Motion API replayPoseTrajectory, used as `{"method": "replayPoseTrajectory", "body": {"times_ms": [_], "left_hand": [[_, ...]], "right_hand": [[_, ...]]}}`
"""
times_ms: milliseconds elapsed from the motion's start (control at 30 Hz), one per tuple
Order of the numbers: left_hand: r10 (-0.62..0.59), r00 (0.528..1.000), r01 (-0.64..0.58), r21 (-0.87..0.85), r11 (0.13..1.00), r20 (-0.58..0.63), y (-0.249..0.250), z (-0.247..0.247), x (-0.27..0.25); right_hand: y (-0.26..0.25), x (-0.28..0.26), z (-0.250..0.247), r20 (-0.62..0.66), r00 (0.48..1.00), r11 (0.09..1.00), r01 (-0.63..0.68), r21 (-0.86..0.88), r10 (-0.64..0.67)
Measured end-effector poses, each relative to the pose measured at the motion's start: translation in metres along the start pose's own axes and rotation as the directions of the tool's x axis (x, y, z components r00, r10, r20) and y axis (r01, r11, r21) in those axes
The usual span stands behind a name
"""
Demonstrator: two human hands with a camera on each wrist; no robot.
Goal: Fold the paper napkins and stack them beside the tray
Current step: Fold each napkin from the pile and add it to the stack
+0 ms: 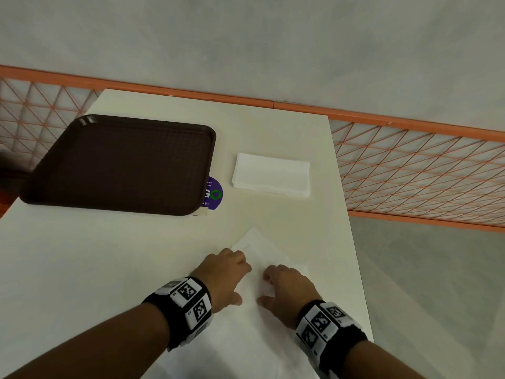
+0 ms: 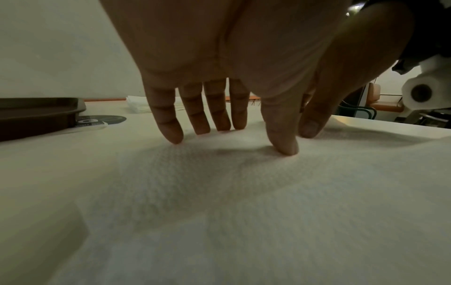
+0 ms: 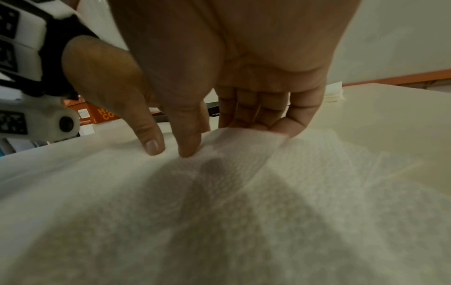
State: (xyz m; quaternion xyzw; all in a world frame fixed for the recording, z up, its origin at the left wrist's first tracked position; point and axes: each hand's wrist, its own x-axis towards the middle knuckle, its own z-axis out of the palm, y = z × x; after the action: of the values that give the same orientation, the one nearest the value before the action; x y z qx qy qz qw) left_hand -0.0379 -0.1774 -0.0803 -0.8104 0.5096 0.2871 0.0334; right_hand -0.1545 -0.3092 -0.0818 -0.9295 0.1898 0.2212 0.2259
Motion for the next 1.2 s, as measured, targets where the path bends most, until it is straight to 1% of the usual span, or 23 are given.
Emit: {"method": "replayPoseTrajectory", "body": {"times_ms": [100, 200, 267, 333, 400, 433, 467, 500, 533, 567, 600, 633, 700, 767, 800, 833, 867, 933, 967, 1000, 1100, 1133, 1200], "left_hand": [[-0.006, 1.0, 0.005, -0.013, 1.0, -0.027, 0.001, 0.003, -0.001], [0.001, 0.998, -0.003, -0.031, 1.0, -0.06, -0.001, 0.006, -0.003], [0.016, 0.995, -0.024, -0.083, 0.996, -0.098, -0.002, 0.006, -0.004], [0.026, 0.99, -0.051, -0.18, 0.982, -0.138, -0.003, 0.004, -0.005], [-0.008, 0.994, -0.024, -0.287, 0.958, -0.109, -0.006, -0.003, -0.007], [-0.031, 0.997, 0.007, -0.335, 0.942, -0.066, -0.008, -0.006, -0.008], [-0.053, 0.998, 0.04, -0.379, 0.925, -0.024, -0.011, -0.009, -0.009], [-0.072, 0.997, 0.065, -0.422, 0.904, -0.001, -0.014, -0.012, -0.011], [-0.093, 0.996, 0.085, -0.47, 0.878, 0.007, -0.018, -0.014, -0.013], [-0.115, 0.993, 0.1, -0.529, 0.842, 0.006, -0.021, -0.016, -0.015], [-0.142, 0.99, 0.117, -0.608, 0.785, 0.007, -0.024, -0.017, -0.017], [-0.168, 0.986, 0.124, -0.694, 0.709, 0.005, -0.026, -0.019, -0.019], [-0.209, 0.978, 0.115, -0.842, 0.527, 0.003, -0.03, -0.02, -0.021], [-0.242, 0.97, 0.076, -0.942, 0.327, -0.006, -0.034, -0.016, -0.019], [-0.263, 0.965, 0.057, -0.97, 0.238, -0.008, -0.035, -0.014, -0.018], [-0.284, 0.959, 0.039, -0.985, 0.169, -0.011, -0.035, -0.011, -0.017], [-0.309, 0.951, 0.032, -0.993, 0.118, -0.006, -0.035, -0.007, -0.014], [-0.384, 0.923, 0.038, -0.998, 0.05, 0.016, -0.034, -0.001, -0.008], [-0.435, 0.9, 0.044, -0.998, 0.046, 0.019, -0.033, 0.001, -0.006], [-0.493, 0.87, 0.061, -0.995, 0.073, 0.018, -0.033, 0.002, -0.003], [-0.62, 0.784, 0.173, -0.966, 0.194, 0.016, -0.032, -0.001, -0.002], [-0.644, 0.764, 0.219, -0.954, 0.205, 0.037, -0.032, -0.001, -0.003], [-0.663, 0.745, 0.257, -0.95, 0.176, 0.078, -0.033, -0.002, -0.005]], "right_hand": [[-0.003, -0.001, -0.002, 0.027, 0.999, 0.998, -0.042, 0.044, 0.041], [-0.002, -0.002, -0.005, 0.032, 0.996, 0.984, -0.082, 0.156, 0.078], [-0.001, -0.005, -0.005, 0.048, 0.997, 0.98, -0.068, 0.189, 0.06], [0.0, -0.009, -0.006, 0.079, 0.997, 0.984, -0.015, 0.18, 0.0], [0.0, -0.013, -0.009, 0.084, 0.994, 0.975, 0.057, 0.214, -0.076], [0.0, -0.015, -0.012, 0.062, 0.993, 0.957, 0.083, 0.277, -0.104], [0.002, -0.016, -0.016, 0.025, 0.994, 0.928, 0.092, 0.361, -0.109], [0.006, -0.016, -0.02, -0.025, 0.996, 0.888, 0.086, 0.452, -0.084], [0.011, -0.015, -0.023, -0.076, 0.997, 0.839, 0.069, 0.54, -0.033], [0.017, -0.013, -0.025, -0.116, 0.992, 0.78, 0.042, 0.625, 0.039], [0.024, -0.013, -0.025, -0.129, 0.984, 0.708, 0.005, 0.707, 0.122], [0.031, -0.013, -0.025, -0.117, 0.973, 0.627, -0.036, 0.778, 0.201], [0.04, -0.015, -0.022, -0.032, 0.952, 0.448, -0.115, 0.887, 0.305], [0.045, -0.018, -0.019, 0.082, 0.939, 0.265, -0.177, 0.948, 0.335], [0.046, -0.019, -0.018, 0.13, 0.934, 0.195, -0.203, 0.96, 0.332], [0.047, -0.02, -0.017, 0.17, 0.932, 0.14, -0.224, 0.964, 0.321], [0.047, -0.02, -0.017, 0.198, 0.931, 0.105, -0.239, 0.965, 0.306], [0.045, -0.019, -0.015, 0.215, 0.937, 0.086, -0.247, 0.965, 0.276], [0.043, -0.019, -0.014, 0.209, 0.94, 0.097, -0.242, 0.965, 0.269], [0.041, -0.017, -0.012, 0.195, 0.943, 0.11, -0.231, 0.967, 0.271], [0.037, -0.014, -0.008, 0.121, 0.936, 0.128, -0.172, 0.977, 0.331], [0.037, -0.012, -0.007, 0.089, 0.929, 0.136, -0.147, 0.98, 0.36], [0.038, -0.009, -0.003, 0.025, 0.911, 0.184, -0.11, 0.977, 0.412]]}}
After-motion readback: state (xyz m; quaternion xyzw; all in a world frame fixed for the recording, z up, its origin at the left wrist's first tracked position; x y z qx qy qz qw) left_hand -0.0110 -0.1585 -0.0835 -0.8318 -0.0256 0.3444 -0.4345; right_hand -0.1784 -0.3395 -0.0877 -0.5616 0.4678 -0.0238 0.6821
